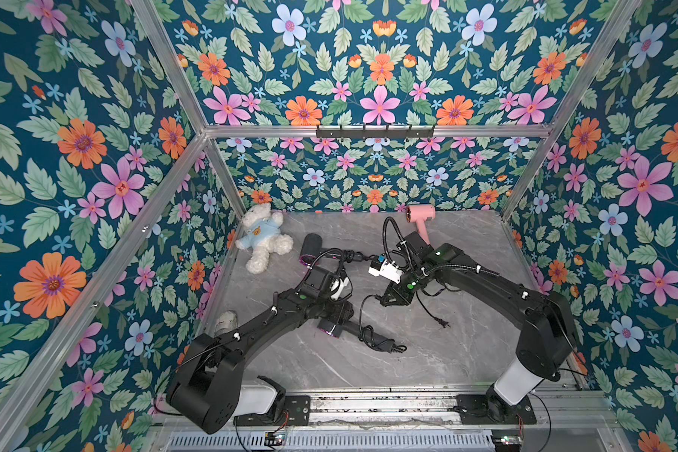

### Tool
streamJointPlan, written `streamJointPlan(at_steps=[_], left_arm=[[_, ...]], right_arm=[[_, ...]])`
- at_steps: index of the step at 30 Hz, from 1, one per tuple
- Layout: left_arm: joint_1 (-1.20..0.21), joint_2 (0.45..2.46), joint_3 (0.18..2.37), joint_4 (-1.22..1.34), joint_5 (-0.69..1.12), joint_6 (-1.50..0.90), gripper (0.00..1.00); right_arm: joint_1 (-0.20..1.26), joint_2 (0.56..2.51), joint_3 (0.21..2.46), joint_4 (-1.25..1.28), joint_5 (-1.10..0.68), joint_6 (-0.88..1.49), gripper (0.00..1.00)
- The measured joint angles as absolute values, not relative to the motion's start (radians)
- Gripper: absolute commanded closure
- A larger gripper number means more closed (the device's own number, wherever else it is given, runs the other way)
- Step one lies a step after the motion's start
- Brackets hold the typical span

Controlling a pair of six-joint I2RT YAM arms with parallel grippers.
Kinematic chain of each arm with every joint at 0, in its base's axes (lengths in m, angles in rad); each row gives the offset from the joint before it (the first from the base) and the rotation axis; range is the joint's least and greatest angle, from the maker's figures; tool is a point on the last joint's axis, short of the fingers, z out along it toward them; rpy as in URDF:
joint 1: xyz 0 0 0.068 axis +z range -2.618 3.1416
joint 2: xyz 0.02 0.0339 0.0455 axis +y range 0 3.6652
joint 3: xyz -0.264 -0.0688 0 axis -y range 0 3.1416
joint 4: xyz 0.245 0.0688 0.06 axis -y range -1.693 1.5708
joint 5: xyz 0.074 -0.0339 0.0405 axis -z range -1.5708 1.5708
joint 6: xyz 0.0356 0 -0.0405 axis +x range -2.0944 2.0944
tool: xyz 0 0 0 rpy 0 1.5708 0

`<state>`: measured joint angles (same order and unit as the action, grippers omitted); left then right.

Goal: Wrap the cord around the hair dryer
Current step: Wrap the power cord around the hair dryer.

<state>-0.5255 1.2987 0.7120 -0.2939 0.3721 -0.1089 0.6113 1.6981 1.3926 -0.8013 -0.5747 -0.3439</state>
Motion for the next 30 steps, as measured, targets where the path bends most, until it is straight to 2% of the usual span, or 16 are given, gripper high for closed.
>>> streamJointPlan(at_steps=[6,14,24,30], left_arm=[[-0.456,1.168,0.544,-0.023,0.543,-0.268,1.00],[-0.440,1.114,0.450,0.296,0.556,-0.520,1.00],[-0.458,1.077,0.466,0.449,0.386,-0.801,1.00],[-0.516,1.039,0.494,0.440,0.212,-0.948,1.00]], right_arm=[[0.566,1.694,1.306,-0.718,-0.684,-0.317,1.00],[0.509,1.563,1.083,-0.459,-0.803,-0.147,1.00],[0.498,1.389,0.868,-0.055,-0.829,0.159,1.00],[0.604,1.318,0.787,0.130,-0.670,0.271,1.00]])
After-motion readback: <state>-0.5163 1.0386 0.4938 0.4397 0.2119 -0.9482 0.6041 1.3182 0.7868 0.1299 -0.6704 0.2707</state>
